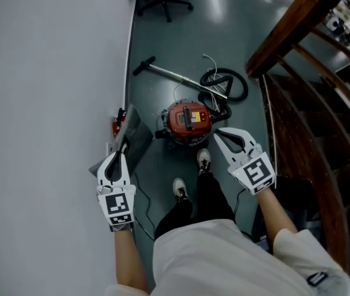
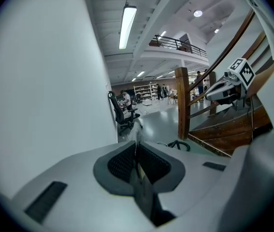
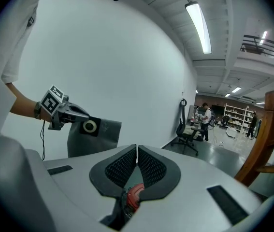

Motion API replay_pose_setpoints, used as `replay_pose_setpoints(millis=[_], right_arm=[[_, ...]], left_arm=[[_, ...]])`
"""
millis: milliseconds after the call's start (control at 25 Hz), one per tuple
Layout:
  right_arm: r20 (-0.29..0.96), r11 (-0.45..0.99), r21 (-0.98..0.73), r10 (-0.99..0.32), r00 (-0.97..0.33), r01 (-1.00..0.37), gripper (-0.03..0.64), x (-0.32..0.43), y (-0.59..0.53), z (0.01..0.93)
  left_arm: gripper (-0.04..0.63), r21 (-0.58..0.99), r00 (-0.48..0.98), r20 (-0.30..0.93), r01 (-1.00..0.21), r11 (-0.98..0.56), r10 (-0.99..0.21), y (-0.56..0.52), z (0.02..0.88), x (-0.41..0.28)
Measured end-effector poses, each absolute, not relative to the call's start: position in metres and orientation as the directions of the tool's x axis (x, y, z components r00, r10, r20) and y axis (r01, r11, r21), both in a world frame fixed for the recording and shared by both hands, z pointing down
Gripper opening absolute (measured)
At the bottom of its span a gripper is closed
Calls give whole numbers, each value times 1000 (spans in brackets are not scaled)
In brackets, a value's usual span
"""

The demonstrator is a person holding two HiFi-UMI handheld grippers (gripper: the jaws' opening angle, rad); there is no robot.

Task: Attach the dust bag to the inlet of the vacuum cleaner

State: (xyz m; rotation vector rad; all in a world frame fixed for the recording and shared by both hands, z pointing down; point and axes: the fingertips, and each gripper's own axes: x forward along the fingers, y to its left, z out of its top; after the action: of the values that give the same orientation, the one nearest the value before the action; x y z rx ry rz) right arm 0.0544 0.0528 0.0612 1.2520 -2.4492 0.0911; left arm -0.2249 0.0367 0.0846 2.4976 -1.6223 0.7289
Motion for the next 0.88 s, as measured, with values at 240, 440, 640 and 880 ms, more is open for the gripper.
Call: replay_pose_setpoints(millis=[240, 440, 640, 880], right_arm=[[407, 588, 70, -754, -515, -806, 31, 64, 21, 120], [455, 622, 34, -707, -542, -782, 31, 65, 2, 175], [494, 634, -19, -667, -558, -773, 31, 66, -16, 231], [518, 609, -87, -648, -558, -788, 31, 70, -38, 281]], left_arm=[[25, -170, 280, 455, -904, -391, -845, 14, 140, -231], [25, -194, 249, 492, -902, -385, -834, -1, 187, -224], [25, -185, 212, 514, -919, -348, -831, -15, 231, -226], [25, -162, 200, 529, -930, -330, -824, -28, 270, -230]])
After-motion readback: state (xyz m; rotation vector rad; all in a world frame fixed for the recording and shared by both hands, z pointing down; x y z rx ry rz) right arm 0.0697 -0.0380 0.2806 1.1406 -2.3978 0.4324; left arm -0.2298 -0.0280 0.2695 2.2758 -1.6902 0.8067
